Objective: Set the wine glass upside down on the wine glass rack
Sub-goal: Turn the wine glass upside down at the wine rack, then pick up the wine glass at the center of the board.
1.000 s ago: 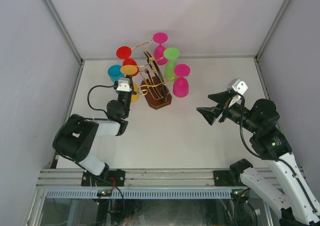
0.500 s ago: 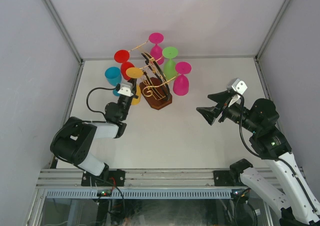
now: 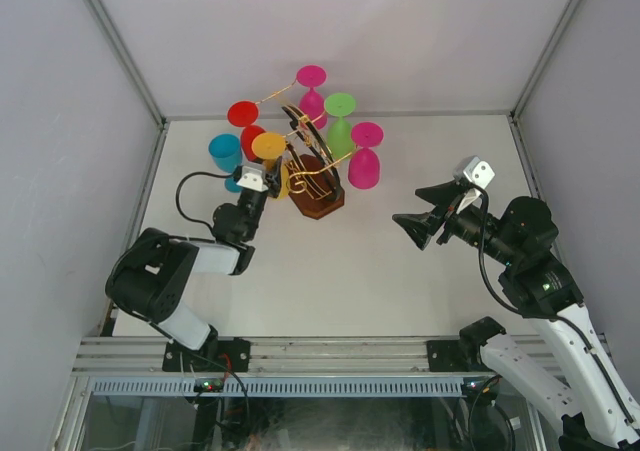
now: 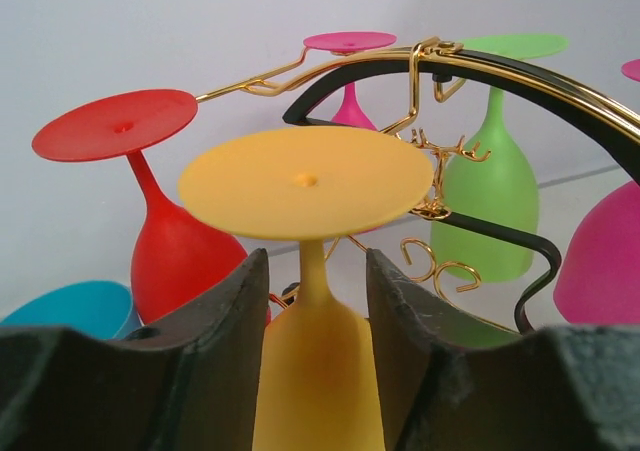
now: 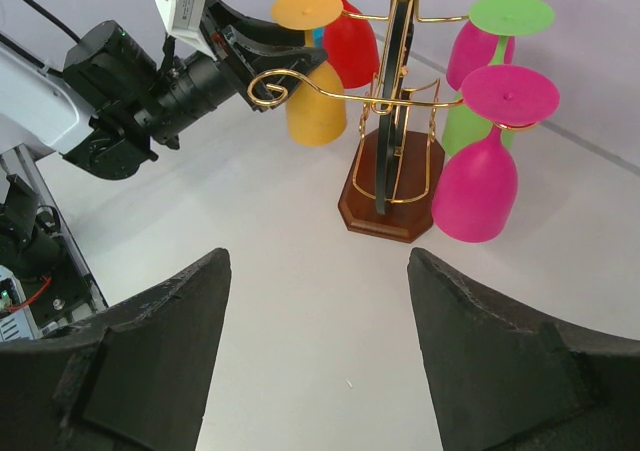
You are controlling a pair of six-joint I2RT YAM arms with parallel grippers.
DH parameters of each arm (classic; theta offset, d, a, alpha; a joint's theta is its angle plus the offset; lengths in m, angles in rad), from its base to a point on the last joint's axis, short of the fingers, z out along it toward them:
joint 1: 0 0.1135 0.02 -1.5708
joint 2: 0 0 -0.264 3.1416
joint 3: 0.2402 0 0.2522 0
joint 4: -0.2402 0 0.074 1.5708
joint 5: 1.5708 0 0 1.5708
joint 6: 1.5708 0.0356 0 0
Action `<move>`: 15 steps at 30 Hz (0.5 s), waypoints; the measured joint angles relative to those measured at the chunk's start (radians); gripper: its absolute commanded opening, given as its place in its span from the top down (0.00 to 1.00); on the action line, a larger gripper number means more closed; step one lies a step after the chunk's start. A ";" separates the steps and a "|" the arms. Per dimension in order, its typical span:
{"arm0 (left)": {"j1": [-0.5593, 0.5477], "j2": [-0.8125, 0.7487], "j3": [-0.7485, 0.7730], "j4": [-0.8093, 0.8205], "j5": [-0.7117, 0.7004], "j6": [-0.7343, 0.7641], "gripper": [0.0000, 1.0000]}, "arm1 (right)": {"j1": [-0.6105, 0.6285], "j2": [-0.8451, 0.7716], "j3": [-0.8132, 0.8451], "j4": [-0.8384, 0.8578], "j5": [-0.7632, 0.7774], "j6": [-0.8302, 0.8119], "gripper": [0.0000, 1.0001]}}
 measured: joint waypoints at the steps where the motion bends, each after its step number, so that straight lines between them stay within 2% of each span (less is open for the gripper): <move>1: 0.000 0.000 -0.001 0.000 -0.002 -0.003 0.48 | 0.000 0.000 0.000 0.000 0.000 0.000 0.28; 5: 0.000 -0.038 -0.044 -0.005 -0.027 -0.019 0.37 | 0.000 0.000 0.000 0.000 0.000 0.000 0.28; 9: 0.000 -0.152 -0.156 -0.004 -0.076 -0.055 0.20 | 0.000 0.000 0.000 0.000 0.000 0.000 0.28; 15: -0.002 -0.334 -0.347 -0.001 -0.123 -0.157 0.13 | 0.000 0.000 0.000 0.000 0.000 0.000 0.28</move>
